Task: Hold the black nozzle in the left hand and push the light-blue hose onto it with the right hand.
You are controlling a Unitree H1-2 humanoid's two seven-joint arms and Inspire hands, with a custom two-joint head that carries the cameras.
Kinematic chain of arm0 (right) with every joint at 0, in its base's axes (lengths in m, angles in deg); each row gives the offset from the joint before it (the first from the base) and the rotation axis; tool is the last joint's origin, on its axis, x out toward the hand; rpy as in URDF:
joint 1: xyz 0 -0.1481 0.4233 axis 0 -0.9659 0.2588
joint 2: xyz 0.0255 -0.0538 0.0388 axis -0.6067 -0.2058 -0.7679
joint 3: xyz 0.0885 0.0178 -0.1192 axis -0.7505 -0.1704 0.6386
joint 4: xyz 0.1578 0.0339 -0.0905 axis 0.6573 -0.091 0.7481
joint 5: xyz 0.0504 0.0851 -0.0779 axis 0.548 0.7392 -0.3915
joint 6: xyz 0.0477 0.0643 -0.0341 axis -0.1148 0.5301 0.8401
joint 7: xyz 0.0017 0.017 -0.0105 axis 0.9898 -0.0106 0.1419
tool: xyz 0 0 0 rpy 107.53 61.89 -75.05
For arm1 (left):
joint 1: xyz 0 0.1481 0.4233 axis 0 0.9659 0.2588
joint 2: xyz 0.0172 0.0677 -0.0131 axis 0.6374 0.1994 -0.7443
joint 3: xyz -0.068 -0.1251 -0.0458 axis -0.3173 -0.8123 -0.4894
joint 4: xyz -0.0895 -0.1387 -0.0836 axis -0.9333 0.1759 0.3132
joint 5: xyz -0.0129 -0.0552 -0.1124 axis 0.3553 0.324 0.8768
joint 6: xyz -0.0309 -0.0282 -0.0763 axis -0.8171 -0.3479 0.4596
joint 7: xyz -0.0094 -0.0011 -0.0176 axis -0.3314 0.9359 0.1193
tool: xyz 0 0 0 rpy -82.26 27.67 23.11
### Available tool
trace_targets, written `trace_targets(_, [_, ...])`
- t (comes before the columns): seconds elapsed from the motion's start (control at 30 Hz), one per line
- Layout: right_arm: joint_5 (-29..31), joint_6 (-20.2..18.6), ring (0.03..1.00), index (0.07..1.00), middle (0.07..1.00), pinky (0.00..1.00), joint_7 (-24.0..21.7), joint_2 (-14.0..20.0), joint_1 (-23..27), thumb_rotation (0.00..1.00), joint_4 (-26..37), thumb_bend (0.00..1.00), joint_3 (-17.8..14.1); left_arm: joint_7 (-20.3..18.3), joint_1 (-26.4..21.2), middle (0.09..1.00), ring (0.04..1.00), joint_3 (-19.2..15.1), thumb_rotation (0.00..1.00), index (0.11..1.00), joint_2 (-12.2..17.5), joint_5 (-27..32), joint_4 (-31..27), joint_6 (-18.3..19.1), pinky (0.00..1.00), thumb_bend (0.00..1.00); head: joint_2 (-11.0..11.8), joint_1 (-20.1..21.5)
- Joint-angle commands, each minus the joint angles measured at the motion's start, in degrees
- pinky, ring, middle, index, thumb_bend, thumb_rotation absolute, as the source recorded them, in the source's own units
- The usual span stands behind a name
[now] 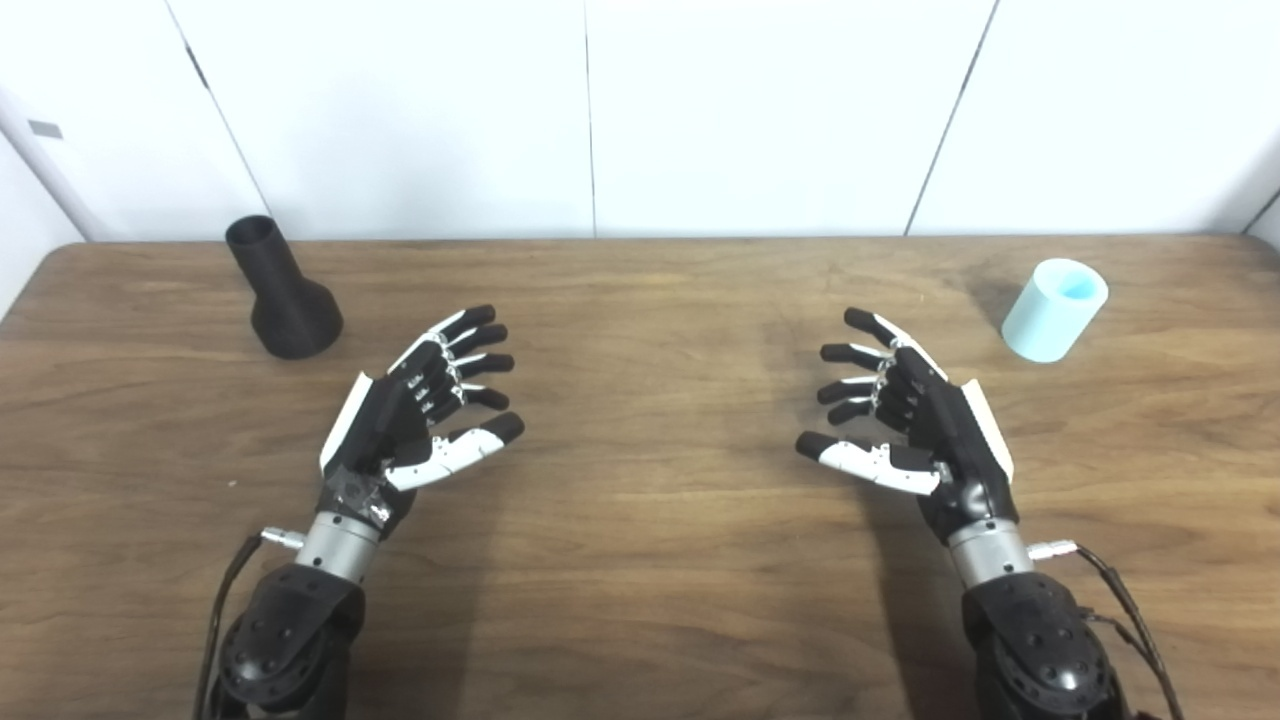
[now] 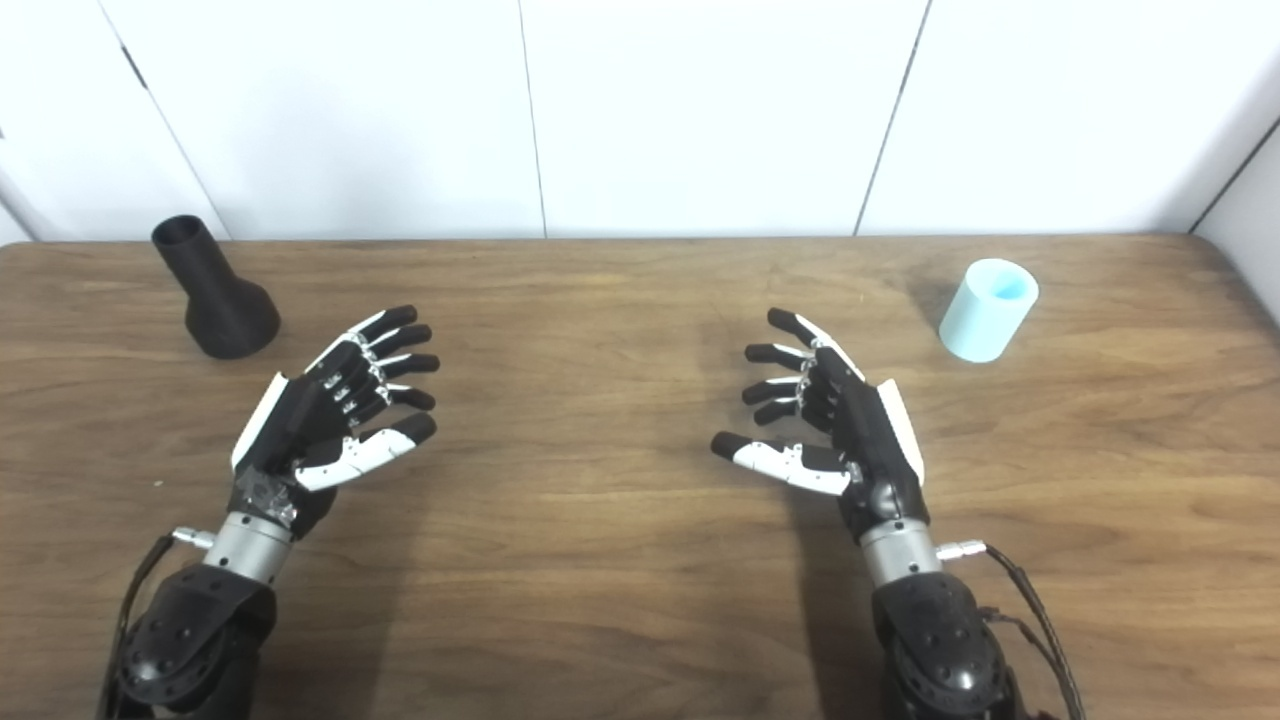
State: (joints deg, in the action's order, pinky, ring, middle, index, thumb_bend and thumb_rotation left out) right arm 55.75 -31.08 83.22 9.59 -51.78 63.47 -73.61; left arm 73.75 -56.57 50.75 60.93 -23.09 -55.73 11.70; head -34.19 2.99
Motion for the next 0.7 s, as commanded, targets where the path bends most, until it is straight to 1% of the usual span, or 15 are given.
trace_targets(0.0, [-0.03,1.54,0.583,0.827,0.725,0.49,0.24,0.34,1.13,0.12,1.92,0.75,-0.23,-0.08,-0.96,0.836,0.763,-0.09,0.14,0.851,0.49,0.57,-0.55,-2.44,0.61,0.76,-0.02,-0.03])
trace_targets(0.3, [0.32,1.88,0.591,0.820,0.730,0.50,0.07,0.41,0.93,0.11,1.81,0.75,-0.33,-0.12,-0.80,0.833,0.763,0.03,0.18,0.855,0.45,0.35,-0.81,-2.44,0.61,0.77,0.16,-0.60])
trace_targets(0.37, [-0.26,1.99,0.587,0.821,0.729,0.50,0.28,0.55,0.93,0.12,1.58,0.76,-0.33,0.00,-0.78,0.831,0.758,0.12,0.18,0.853,0.43,0.06,-0.89,-2.29,0.61,0.76,0.16,-0.60])
trace_targets(0.4, [-0.30,2.18,0.587,0.820,0.728,0.50,0.35,0.60,0.90,0.13,1.43,0.76,-0.42,0.13,-0.76,0.831,0.758,0.22,0.18,0.853,0.33,-0.20,-0.86,-2.28,0.61,0.76,1.22,-3.01])
trace_targets(0.47, [0.24,2.82,0.584,0.821,0.727,0.49,0.14,0.85,0.82,0.11,0.90,0.75,-0.67,0.41,-0.72,0.830,0.759,0.54,0.18,0.852,0.02,-0.91,-0.68,-2.74,0.61,0.76,2.12,-5.02])
trace_targets(0.53, [1.24,4.35,0.582,0.824,0.729,0.49,-0.44,1.64,0.58,0.11,-0.32,0.74,-1.13,1.07,-0.58,0.826,0.754,1.22,0.16,0.850,-0.78,-2.45,-0.06,-3.62,0.61,0.76,5.11,-11.25])
trace_targets(0.6, [2.46,7.27,0.584,0.827,0.733,0.48,-1.10,2.64,0.42,0.09,-2.37,0.72,-1.78,1.17,-0.50,0.825,0.755,2.07,0.11,0.847,-1.92,-2.74,0.90,-4.54,0.63,0.73,6.77,-14.14])
trace_targets(0.63, [2.96,7.87,0.591,0.830,0.739,0.47,-1.32,3.03,0.31,0.06,-2.95,0.71,-2.10,1.31,-0.44,0.826,0.757,2.50,0.09,0.850,-2.49,-2.96,1.28,-4.96,0.63,0.73,7.79,-15.42])
trace_targets(0.67, [3.38,8.12,0.593,0.833,0.741,0.47,-1.48,3.31,0.22,0.04,-3.26,0.70,-2.34,1.53,-0.39,0.824,0.756,2.85,0.10,0.849,-2.99,-3.26,1.54,-5.25,0.64,0.74,8.39,-16.10])
